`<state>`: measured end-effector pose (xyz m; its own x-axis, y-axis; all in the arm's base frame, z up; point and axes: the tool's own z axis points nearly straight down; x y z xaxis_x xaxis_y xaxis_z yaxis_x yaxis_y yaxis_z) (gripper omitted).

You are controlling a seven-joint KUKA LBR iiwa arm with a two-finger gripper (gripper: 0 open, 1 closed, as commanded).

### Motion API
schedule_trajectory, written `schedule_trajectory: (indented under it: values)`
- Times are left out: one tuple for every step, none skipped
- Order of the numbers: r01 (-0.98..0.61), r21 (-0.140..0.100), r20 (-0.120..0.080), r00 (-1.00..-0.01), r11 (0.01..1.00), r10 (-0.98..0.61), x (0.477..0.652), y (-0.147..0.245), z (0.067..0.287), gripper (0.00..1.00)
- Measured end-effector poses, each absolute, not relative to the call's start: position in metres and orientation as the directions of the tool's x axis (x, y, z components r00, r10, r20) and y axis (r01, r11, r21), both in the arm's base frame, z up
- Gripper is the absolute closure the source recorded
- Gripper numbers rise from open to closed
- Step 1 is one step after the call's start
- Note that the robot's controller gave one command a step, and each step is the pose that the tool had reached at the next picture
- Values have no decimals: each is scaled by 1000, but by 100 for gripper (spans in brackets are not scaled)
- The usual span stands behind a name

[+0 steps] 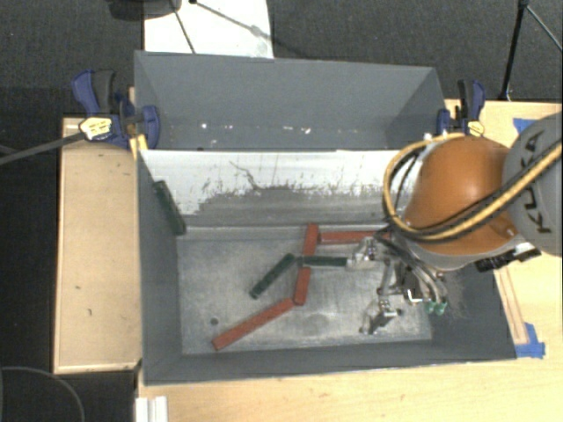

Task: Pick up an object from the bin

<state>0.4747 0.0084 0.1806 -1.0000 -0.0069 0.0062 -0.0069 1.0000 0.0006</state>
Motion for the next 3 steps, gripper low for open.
schedule_trajectory:
  values:
    - [-6,1,-2,-1000,1000,-6,477,8,184,0]
    - [-228,-2,-9,-974,974,-228,510,43,132,0]
    - [-372,1,-12,-928,928,-372,546,116,152,0]
